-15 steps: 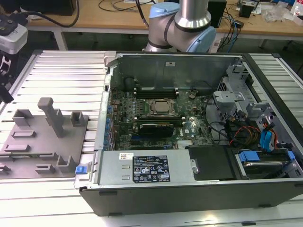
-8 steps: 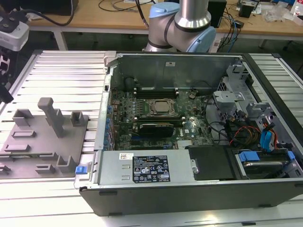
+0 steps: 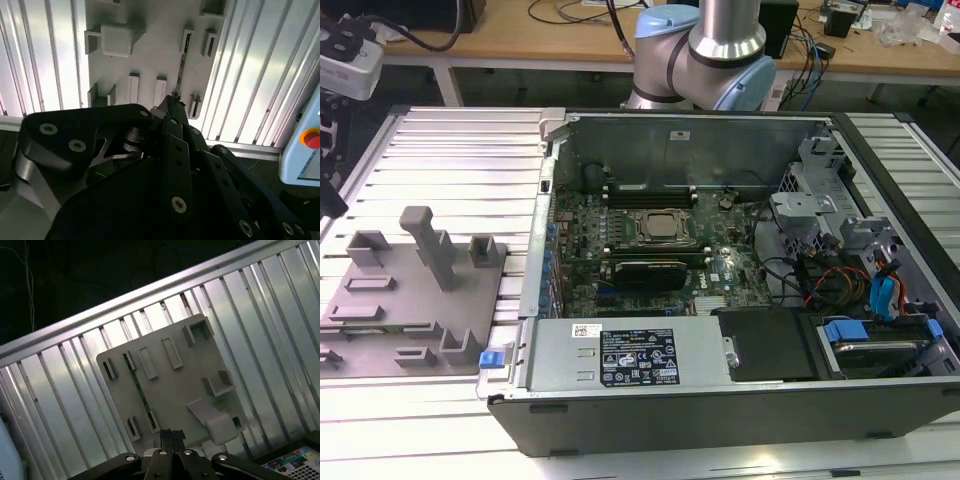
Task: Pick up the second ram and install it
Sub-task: 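Pick up the second ram and move it above second insertion slot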
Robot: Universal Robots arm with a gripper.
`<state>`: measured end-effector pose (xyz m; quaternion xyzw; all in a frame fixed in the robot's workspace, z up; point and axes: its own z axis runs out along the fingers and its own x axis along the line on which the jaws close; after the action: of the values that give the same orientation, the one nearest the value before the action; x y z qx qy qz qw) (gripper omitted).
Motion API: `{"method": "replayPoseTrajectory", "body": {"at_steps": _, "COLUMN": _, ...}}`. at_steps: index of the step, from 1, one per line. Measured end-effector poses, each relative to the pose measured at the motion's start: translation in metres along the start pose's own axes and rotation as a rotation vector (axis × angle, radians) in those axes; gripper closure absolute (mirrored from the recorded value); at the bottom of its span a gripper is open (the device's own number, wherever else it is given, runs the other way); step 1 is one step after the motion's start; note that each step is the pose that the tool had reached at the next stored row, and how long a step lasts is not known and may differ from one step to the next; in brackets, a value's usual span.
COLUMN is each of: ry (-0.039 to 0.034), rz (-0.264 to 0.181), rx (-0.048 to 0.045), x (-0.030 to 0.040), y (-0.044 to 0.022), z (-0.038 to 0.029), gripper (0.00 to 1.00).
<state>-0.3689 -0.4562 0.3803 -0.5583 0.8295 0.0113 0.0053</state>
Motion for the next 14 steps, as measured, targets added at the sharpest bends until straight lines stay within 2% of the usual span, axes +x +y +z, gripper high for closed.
{"method": "replayPoseTrajectory", "body": {"at_steps": 5, "ry": 0.0018, "rz": -0.125, "rx": -0.0025, "x": 0.0, "y": 0.0, "z": 0.0001, "gripper": 0.89}}
{"method": "replayPoseTrajectory", "body": {"at_steps": 6, "ry": 0.004, "rz": -0.153, "rx": -0.0025, "x": 0.0, "y": -0.0002, "z": 0.0001, "gripper": 0.89}}
{"method": "replayPoseTrajectory", "body": {"at_steps": 9, "ry": 0.0106, "rz": -0.192, "rx": -0.0014, "x": 0.0, "y": 0.0, "z": 0.0, "gripper": 0.89}}
{"method": "replayPoseTrajectory", "body": {"at_steps": 12, "ry": 0.0114, "rz": -0.247, "rx": -0.0022, "x": 0.0, "y": -0.0001, "z": 0.0001, "gripper": 0.89}}
{"method": "replayPoseTrajectory", "body": {"at_steps": 14, "ry": 0.0114, "rz": -0.248, "rx": -0.0022, "x": 0.0, "y": 0.0, "z": 0.0001, "gripper": 0.89}}
